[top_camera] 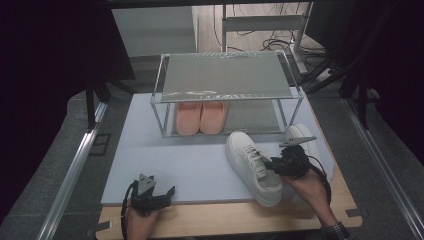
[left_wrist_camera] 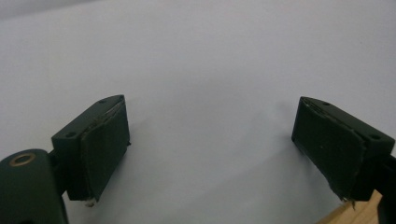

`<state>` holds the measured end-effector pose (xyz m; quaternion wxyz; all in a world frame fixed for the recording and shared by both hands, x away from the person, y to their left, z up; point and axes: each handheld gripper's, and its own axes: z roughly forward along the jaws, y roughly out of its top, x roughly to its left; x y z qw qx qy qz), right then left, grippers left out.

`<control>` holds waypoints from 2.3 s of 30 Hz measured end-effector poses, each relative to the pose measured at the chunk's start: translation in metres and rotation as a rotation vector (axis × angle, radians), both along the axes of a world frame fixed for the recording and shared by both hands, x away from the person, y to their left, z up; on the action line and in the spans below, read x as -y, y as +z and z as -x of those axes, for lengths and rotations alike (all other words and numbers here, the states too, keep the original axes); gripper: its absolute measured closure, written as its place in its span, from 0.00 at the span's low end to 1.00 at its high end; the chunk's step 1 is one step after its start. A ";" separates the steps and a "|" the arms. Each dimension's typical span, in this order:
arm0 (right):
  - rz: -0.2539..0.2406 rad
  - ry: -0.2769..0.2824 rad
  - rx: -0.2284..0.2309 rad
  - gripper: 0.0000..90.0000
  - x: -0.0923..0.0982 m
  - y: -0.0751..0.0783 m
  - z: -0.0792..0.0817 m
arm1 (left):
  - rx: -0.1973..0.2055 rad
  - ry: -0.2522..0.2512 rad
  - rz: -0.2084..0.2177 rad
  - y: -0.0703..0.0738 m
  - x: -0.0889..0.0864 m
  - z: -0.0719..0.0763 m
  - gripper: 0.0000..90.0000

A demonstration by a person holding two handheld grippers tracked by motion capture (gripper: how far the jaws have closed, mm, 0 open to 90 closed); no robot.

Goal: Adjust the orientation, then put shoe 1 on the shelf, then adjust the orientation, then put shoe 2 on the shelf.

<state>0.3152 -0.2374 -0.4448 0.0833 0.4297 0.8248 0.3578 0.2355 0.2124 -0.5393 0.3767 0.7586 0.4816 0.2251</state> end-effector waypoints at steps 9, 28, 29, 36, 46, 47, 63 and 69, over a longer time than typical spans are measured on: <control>-0.082 -0.012 -0.077 0.88 0.006 0.000 -0.006 | 0.000 0.000 0.000 0.000 0.000 0.000 0.12; -0.277 -0.023 -0.136 0.91 0.014 0.016 -0.007 | 0.000 0.001 0.000 0.000 0.000 0.000 0.12; -0.290 -0.022 -0.137 0.91 0.014 0.018 -0.008 | 0.000 0.001 0.000 0.000 0.000 0.000 0.12; -0.352 -0.013 -0.144 0.91 0.015 0.033 -0.008 | 0.000 0.001 -0.001 0.000 0.000 0.000 0.12; -0.389 0.013 -0.148 0.91 0.008 0.054 -0.010 | 0.001 -0.001 -0.002 0.000 0.000 0.000 0.12; -0.389 0.013 -0.148 0.91 0.008 0.054 -0.010 | 0.001 -0.001 -0.002 0.000 0.000 0.000 0.12; -0.452 0.031 -0.172 0.91 0.000 0.078 -0.018 | 0.003 0.001 0.002 0.000 0.000 0.000 0.12; -0.486 0.041 -0.176 0.91 -0.001 0.089 -0.021 | 0.002 0.001 0.000 0.000 0.000 0.000 0.12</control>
